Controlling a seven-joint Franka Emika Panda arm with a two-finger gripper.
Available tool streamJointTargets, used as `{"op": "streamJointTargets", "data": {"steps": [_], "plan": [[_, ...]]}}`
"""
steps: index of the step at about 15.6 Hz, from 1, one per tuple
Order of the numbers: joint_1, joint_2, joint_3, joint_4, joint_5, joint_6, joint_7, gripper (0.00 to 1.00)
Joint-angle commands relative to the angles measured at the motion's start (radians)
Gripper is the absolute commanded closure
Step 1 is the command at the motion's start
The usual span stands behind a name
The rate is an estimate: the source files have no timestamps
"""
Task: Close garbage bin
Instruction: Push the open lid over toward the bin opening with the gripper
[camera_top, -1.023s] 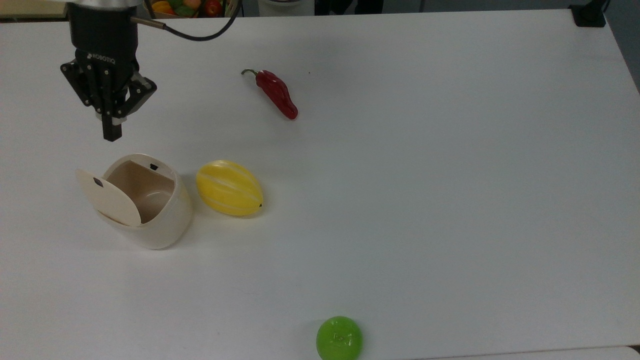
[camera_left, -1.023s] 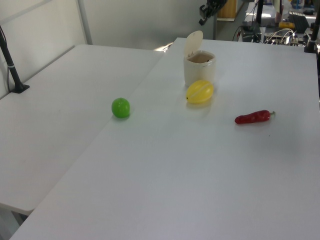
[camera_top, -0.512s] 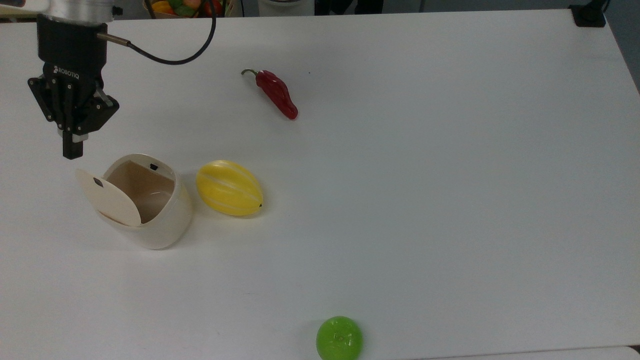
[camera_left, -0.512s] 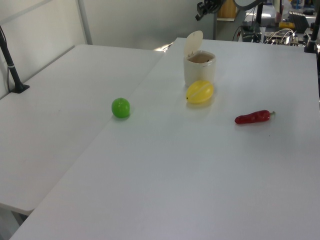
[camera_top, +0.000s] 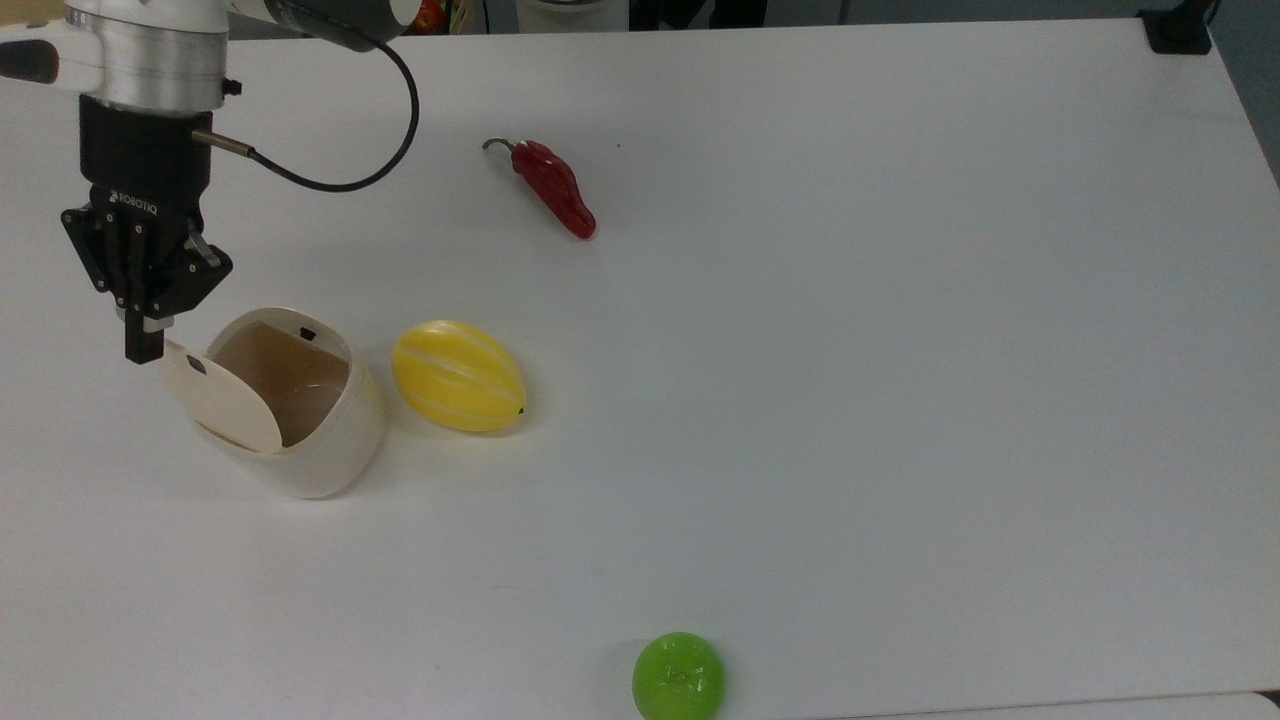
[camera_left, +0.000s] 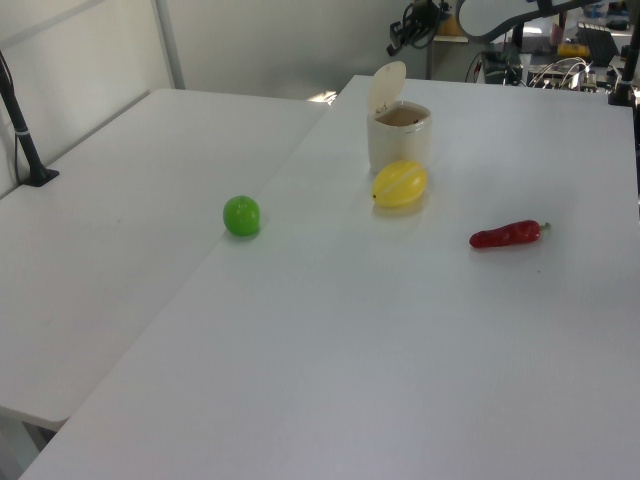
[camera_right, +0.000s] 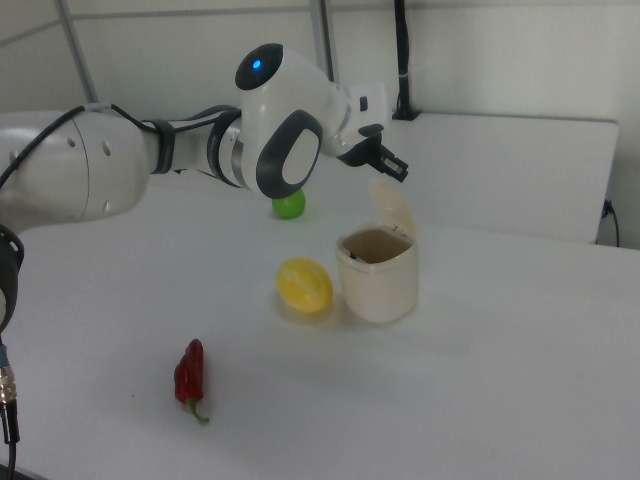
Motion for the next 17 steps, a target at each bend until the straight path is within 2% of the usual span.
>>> {"op": "streamJointTargets", "data": {"steps": [1,8,10,17], "plan": [[0.010,0.010,-0.012,0.003,-0.026,0.021,0.016,1.00],[0.016,0.004,-0.012,-0.014,-0.034,0.007,0.010,1.00],[0.016,-0.003,-0.012,-0.017,-0.057,-0.005,0.010,1.00],[0.025,-0.027,-0.010,-0.015,-0.060,-0.195,0.016,1.00]]}}
